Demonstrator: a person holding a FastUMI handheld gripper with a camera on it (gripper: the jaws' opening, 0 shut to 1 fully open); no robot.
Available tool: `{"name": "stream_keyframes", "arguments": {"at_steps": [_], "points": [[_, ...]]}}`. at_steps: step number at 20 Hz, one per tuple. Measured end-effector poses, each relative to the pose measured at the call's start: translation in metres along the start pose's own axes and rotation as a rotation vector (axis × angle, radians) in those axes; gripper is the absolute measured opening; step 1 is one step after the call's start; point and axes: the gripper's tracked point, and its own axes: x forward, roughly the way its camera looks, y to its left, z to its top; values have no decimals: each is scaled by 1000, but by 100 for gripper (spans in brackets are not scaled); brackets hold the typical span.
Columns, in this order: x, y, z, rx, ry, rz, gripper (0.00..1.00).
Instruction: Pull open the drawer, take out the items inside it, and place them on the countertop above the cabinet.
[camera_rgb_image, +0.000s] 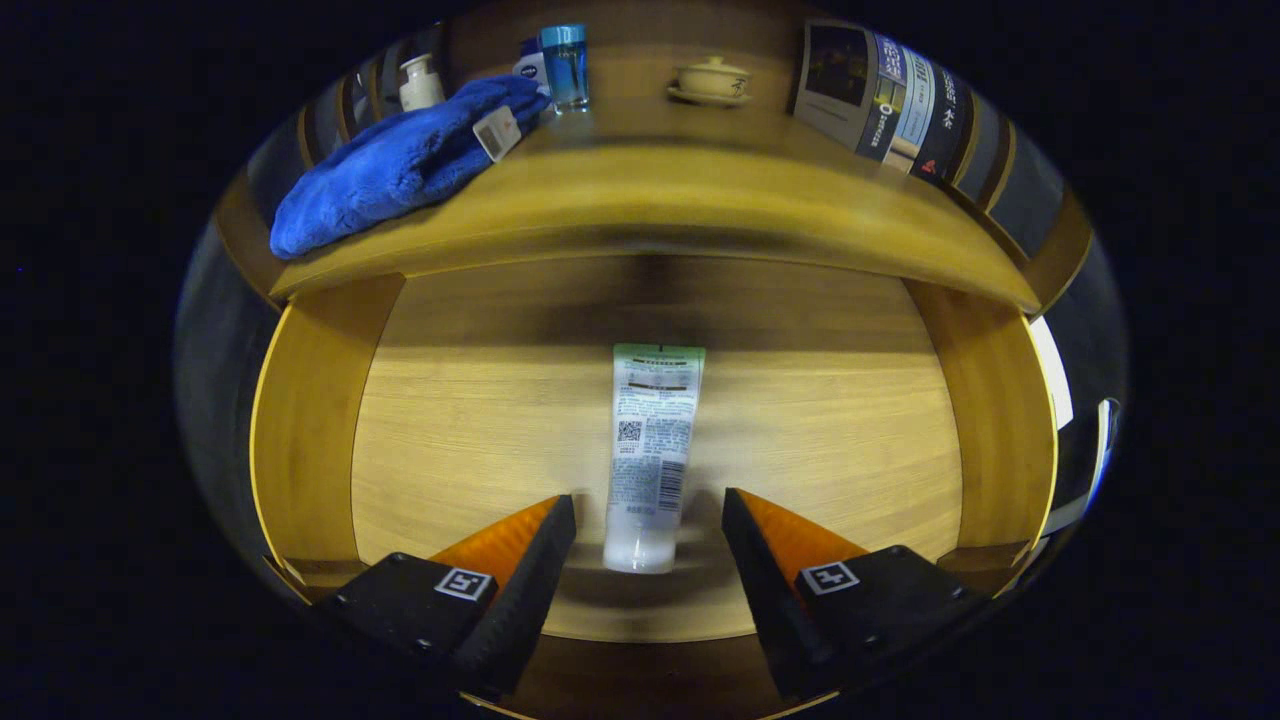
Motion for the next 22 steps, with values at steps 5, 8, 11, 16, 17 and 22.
{"name": "stream_keyframes", "arguments": {"at_steps": [5, 8, 11, 16, 17, 22], "points": [[11, -8, -12, -25, 38, -21, 78], [11, -5, -15, -3, 53, 1, 54], [6, -3, -11, 18, 27, 8, 48], [-36, -4, 15, 42, -107, 82, 48], [-47, -6, 22, 46, -136, 97, 48], [-100, -16, 25, 47, -274, 148, 48]]}}
